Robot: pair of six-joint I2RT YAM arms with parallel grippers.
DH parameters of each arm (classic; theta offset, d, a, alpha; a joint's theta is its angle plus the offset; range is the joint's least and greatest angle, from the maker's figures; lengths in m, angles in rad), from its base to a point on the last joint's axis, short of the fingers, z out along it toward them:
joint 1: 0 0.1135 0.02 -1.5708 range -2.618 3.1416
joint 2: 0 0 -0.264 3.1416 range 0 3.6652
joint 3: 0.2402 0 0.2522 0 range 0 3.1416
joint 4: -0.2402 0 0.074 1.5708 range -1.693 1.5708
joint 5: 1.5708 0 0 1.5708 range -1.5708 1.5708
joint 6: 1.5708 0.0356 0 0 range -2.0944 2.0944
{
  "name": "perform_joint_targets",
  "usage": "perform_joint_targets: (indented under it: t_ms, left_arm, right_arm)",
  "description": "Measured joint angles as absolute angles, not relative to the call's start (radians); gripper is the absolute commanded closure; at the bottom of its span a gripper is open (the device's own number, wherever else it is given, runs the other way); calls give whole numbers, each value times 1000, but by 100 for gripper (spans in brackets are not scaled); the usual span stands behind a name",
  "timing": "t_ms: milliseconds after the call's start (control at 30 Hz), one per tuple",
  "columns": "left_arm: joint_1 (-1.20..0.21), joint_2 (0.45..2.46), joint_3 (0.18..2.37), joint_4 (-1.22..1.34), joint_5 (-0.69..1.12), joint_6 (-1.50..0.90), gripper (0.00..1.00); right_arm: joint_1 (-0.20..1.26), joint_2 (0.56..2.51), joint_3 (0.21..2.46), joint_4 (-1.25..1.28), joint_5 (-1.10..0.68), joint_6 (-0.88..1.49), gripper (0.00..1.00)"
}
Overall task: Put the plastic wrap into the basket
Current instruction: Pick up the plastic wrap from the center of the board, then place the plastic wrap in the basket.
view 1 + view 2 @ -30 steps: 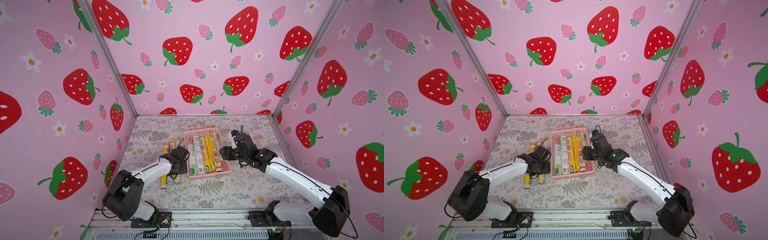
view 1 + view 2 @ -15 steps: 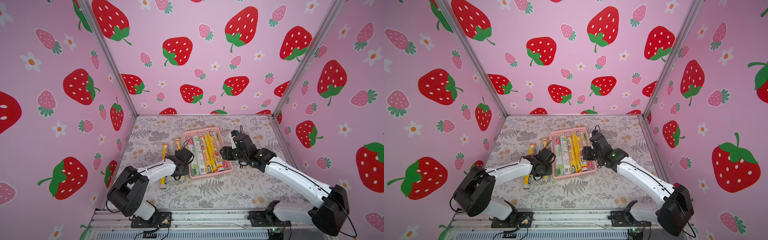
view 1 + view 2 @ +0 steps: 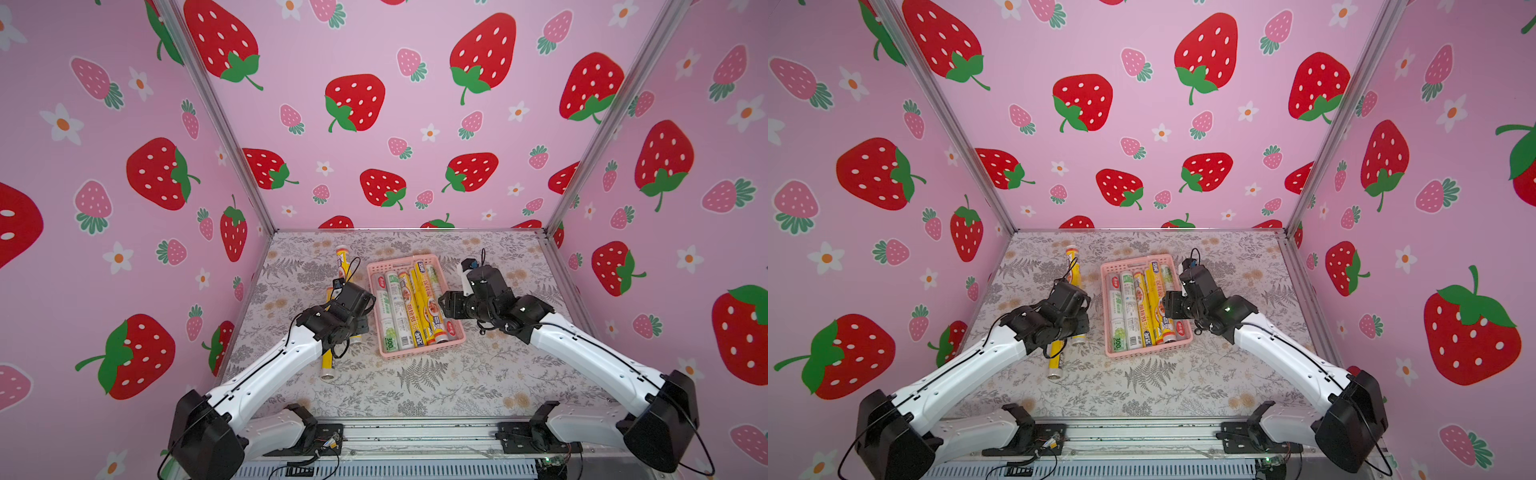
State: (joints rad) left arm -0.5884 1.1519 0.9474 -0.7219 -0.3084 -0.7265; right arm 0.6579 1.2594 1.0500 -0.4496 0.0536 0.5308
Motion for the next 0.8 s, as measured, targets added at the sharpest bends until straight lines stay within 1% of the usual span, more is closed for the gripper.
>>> perform_joint_targets:
  t_ms: [167, 433, 567, 667, 800]
  left_arm:
    - [-592, 1081, 960, -778, -336, -747, 60]
    - [-664, 1024, 963, -773, -368, -823, 60]
    - [-709, 1068, 959, -691, -358, -878, 61]
    - [-773, 1132, 944, -586, -354, -916, 61]
    - [-808, 1251, 945, -476, -331, -947, 61]
  right_arm:
    - [657, 1258, 1050, -450, 48, 525, 33]
    - [635, 1218, 1034, -438, 41, 518, 33]
    - [616, 1209, 1017, -435, 37, 511, 33]
    - [610, 1208, 1000, -434, 35, 508, 33]
    - [606, 1199, 966, -430, 33, 507, 33]
